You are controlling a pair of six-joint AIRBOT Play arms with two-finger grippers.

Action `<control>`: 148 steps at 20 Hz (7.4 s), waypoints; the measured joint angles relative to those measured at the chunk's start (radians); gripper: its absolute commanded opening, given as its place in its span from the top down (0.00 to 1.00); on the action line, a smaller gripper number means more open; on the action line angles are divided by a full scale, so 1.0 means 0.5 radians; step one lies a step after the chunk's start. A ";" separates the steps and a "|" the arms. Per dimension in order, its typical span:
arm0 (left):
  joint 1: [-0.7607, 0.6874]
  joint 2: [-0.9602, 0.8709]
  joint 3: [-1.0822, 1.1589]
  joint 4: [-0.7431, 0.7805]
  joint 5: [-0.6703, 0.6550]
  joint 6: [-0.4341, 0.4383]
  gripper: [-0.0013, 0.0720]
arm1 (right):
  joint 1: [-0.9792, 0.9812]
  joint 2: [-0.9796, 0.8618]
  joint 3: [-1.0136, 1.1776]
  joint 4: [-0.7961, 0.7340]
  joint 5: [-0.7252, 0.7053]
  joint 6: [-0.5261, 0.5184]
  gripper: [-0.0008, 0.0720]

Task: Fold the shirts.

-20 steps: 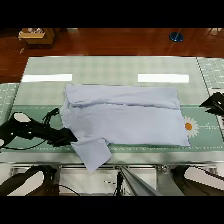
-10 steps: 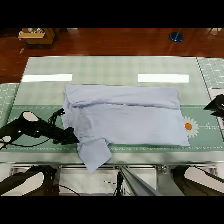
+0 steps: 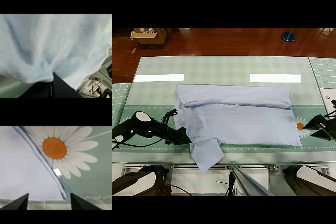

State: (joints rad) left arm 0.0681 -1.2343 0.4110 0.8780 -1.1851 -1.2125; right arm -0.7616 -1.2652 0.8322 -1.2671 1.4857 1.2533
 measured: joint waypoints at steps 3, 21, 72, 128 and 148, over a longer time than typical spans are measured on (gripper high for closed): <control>0.000 0.000 0.000 0.000 0.000 -0.002 0.95 | -0.003 0.000 -0.080 -0.020 -0.020 -0.042 0.16; 0.000 0.000 0.000 0.002 -0.001 0.002 0.95 | -0.005 -0.003 -0.295 0.024 -0.226 -0.049 0.17; 0.042 -0.748 1.575 -0.272 0.616 0.154 0.85 | 0.986 -0.420 0.352 1.091 -1.727 0.031 0.81; -1.089 -0.789 1.840 -1.183 0.495 0.053 0.95 | 0.829 0.700 0.655 0.884 -0.308 0.233 0.96; -1.381 -1.163 1.841 -1.989 0.491 0.264 0.96 | 0.864 1.016 0.655 0.896 -0.141 0.347 0.96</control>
State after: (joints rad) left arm -0.6224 -1.8156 1.3315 -0.1165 -0.9394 -1.0805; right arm -0.3294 -0.7570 1.1595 -0.8188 1.4151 1.4269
